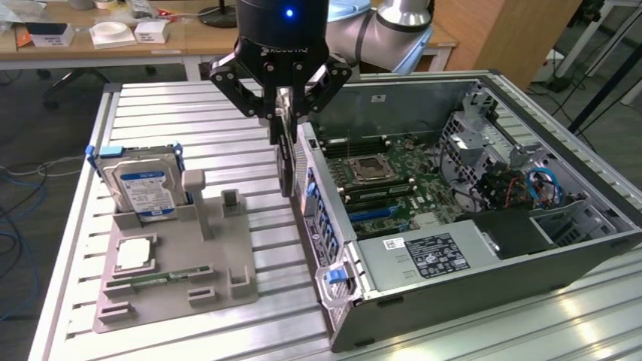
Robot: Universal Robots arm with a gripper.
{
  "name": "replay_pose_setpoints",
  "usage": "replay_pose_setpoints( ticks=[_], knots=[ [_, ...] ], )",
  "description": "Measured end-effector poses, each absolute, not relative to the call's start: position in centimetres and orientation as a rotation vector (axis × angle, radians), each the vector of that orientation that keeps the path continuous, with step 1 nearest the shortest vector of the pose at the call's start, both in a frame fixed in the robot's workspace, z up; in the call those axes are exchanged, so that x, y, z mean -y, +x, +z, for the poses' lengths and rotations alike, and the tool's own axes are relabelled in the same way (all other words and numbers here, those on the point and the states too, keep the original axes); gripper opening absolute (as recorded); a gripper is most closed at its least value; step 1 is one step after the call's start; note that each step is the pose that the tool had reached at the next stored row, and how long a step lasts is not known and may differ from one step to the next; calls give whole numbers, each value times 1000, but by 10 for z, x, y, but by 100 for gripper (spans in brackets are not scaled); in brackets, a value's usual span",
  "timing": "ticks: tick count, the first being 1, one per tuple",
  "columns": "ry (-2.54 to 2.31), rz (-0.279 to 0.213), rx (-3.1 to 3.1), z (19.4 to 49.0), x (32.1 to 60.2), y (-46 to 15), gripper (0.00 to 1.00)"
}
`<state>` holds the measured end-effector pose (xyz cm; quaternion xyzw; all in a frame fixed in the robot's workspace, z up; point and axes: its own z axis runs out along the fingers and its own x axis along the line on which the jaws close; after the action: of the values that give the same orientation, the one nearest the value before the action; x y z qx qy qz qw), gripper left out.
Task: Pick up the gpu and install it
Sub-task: 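Pick up the gpu and move the gpu toward the slot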
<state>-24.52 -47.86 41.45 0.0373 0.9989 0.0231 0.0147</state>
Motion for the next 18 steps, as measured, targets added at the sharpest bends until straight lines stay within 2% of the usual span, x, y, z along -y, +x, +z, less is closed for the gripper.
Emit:
replay_pose_setpoints(
  ticks=[18],
  knots=[
    [116,72,-3109,415,479,-237,26]
  ],
)
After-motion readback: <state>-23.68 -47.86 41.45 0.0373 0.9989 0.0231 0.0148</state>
